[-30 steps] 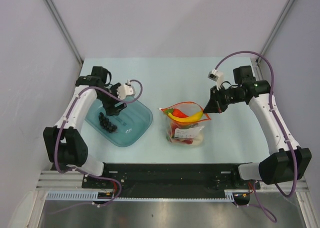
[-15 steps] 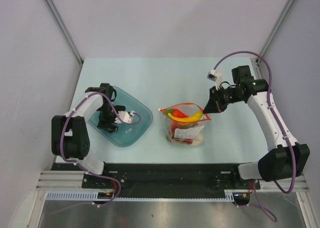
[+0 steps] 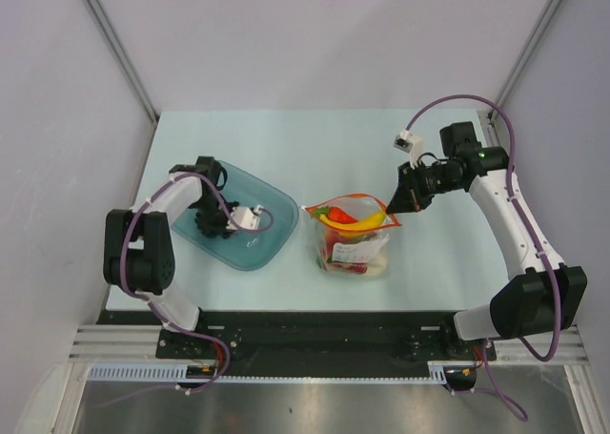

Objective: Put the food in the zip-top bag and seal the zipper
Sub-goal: Pick up the fake fruit from the bin, then place the fake fruit in the zipper food storage bag.

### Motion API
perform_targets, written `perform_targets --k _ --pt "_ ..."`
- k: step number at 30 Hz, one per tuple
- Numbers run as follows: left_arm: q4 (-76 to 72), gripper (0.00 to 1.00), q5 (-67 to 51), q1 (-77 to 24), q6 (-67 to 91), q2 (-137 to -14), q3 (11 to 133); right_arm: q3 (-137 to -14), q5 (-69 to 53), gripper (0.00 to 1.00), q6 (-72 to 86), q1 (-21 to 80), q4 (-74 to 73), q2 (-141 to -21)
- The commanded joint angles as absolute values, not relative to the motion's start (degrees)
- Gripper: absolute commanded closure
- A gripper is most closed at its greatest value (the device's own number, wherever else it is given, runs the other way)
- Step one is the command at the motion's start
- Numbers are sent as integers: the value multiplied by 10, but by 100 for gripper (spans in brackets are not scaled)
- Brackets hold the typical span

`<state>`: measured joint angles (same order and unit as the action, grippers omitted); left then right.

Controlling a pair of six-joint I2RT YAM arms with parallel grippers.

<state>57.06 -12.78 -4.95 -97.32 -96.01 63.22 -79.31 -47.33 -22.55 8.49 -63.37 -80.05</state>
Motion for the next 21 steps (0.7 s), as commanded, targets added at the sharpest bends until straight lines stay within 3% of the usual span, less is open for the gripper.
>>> perform_targets --k 1,6,10,13,19,21 --pt "657 100 -253 -86 -922 -899 736 -811 -478 100 -234 82 -635 -795" --pt "707 100 -354 -157 -767 -866 858 -805 -486 100 -240 82 -633 -796" --pt "652 100 -477 -214 -488 -869 1011 -806 -494 100 -240 81 -631 -794" --pt "570 100 -490 -270 -313 -867 1065 -807 -497 100 -239 83 -630 -790" --pt "348 100 -519 -344 -65 -849 1034 -802 -500 100 -234 83 -627 -782" --pt "302 100 -515 -372 -52 -849 1010 -799 -502 100 -231 85 -623 -780"
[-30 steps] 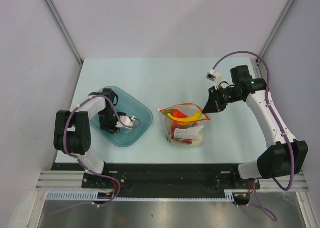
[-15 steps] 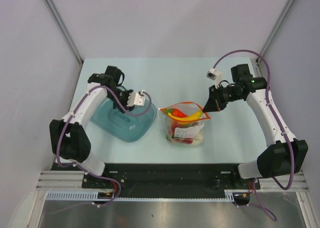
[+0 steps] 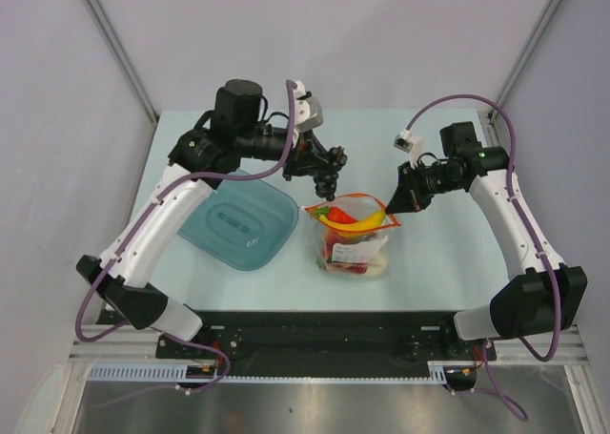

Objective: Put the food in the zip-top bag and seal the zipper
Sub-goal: Place the fake fruit in the zipper food storage bag.

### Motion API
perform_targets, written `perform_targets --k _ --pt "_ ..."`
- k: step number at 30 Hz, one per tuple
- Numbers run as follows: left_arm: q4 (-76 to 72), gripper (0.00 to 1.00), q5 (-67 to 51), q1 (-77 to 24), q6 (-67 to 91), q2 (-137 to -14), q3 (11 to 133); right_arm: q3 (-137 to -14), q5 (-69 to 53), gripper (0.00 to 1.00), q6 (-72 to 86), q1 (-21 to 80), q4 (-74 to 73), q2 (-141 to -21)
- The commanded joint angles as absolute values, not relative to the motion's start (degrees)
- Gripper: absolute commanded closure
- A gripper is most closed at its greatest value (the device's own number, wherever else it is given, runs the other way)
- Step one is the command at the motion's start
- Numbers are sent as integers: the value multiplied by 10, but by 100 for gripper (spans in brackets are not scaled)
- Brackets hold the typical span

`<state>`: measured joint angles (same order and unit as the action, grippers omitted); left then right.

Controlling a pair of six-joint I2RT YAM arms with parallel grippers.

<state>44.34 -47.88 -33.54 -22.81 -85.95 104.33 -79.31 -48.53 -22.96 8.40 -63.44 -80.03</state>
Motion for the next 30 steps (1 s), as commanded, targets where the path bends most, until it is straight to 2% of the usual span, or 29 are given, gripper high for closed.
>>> perform_targets --k 1,9,15,19,22,25,26,27,28,30 --pt "292 100 -514 -380 -48 -851 1004 -799 -501 100 -230 85 -624 -779" --pt "250 100 -451 -432 -69 -894 945 -800 -503 100 -229 86 -617 -771" --pt "423 100 -383 -468 -248 -954 1022 -799 -500 100 -236 85 -621 -766" --pt "565 91 -242 -513 -358 -985 1070 -800 -498 100 -243 85 -623 -766" --pt "604 82 -176 -551 -387 -1017 1098 -802 -499 100 -250 85 -629 -768" --pt "620 53 -165 -567 -379 -1042 1139 -808 -498 100 -256 85 -634 -772" --pt "623 25 -170 -566 -375 -1043 1149 -809 -497 100 -260 84 -636 -773" --pt "615 7 -170 -563 -361 -1042 1155 -811 -497 100 -262 85 -638 -773" --pt "610 0 -177 -551 -355 -1036 1155 -812 -497 100 -264 85 -640 -777" --pt "571 0 -220 -528 -322 -1003 1141 -815 -497 100 -271 85 -642 -780"
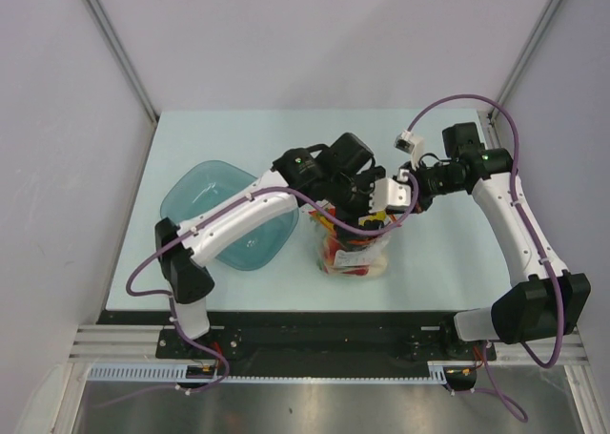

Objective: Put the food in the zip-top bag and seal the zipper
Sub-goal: Place the fake fruit in the zipper food storage bag, then adjust the zipper food storage bag at the center of the board.

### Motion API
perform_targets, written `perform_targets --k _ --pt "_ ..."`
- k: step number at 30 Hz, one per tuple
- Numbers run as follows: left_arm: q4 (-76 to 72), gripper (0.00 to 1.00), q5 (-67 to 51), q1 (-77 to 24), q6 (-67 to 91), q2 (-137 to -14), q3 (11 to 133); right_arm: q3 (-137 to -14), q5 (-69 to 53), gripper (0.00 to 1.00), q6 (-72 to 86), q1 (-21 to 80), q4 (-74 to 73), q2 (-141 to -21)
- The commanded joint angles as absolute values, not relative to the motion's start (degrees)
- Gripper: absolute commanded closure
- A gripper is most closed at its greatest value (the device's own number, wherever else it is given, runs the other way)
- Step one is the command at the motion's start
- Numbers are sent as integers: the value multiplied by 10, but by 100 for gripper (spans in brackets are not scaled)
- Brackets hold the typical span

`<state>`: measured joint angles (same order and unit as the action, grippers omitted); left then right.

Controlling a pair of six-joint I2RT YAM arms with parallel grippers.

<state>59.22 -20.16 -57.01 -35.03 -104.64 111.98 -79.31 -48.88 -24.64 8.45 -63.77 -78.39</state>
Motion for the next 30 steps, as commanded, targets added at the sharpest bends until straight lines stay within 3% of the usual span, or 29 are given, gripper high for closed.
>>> perform_targets --k 1,5,7,11,17,27,30 --pt "551 0 -243 -493 -304 -987 1133 -814 -497 100 -273 84 -642 -780" --pt "422 0 -396 -375 -193 -907 1056 -816 -490 100 -291 84 -648 -785" --pt "316 0 -447 -314 -143 -833 949 -820 -488 100 -303 82 -650 -787" --pt "257 0 -494 -251 -245 -723 747 -829 -488 100 -317 81 -665 -793" --pt "223 15 -526 -250 -315 -675 584 -852 -488 100 -321 82 -677 -799" --pt "-30 15 -528 -254 -244 -733 499 -869 -478 100 -323 89 -698 -805" --pt "-75 21 -559 -262 -209 -756 493 -867 -474 100 -322 91 -698 -804"
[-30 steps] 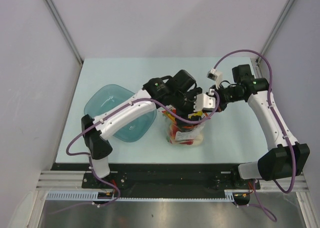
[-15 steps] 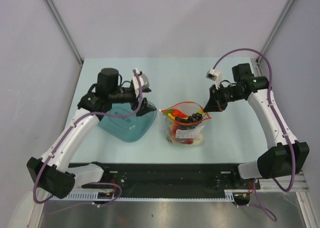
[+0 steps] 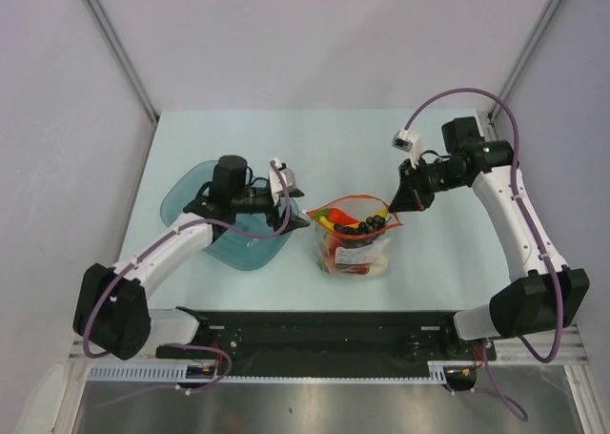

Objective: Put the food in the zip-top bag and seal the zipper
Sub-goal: Adjust the zipper food storage bag at the center of the board.

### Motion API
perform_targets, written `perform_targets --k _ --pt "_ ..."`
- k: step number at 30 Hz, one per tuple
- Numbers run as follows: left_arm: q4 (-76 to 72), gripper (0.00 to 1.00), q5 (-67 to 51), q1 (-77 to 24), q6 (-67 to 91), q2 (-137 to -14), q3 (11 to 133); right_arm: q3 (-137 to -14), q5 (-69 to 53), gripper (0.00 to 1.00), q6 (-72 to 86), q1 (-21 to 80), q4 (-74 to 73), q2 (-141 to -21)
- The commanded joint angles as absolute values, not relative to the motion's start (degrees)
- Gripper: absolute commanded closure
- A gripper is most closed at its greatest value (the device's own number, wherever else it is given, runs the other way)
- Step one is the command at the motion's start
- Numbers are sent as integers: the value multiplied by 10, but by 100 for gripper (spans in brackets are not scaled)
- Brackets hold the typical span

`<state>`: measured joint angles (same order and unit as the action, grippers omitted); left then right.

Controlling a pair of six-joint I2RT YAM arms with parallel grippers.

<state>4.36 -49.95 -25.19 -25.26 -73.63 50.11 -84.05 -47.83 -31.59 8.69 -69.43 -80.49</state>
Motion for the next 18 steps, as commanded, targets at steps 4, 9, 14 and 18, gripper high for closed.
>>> perform_targets --k 4,9,14,18 --pt "-22 77 -593 -280 -218 -777 529 -872 -463 100 -330 91 -705 -804" --pt "181 100 -599 -286 -217 -752 679 -902 -432 100 -379 81 -769 -790" --pt "268 100 -512 -299 -244 -768 676 -856 -410 100 -369 85 -725 -787" --pt "291 97 -512 -305 -240 -788 672 -860 -409 100 -356 86 -690 -809"
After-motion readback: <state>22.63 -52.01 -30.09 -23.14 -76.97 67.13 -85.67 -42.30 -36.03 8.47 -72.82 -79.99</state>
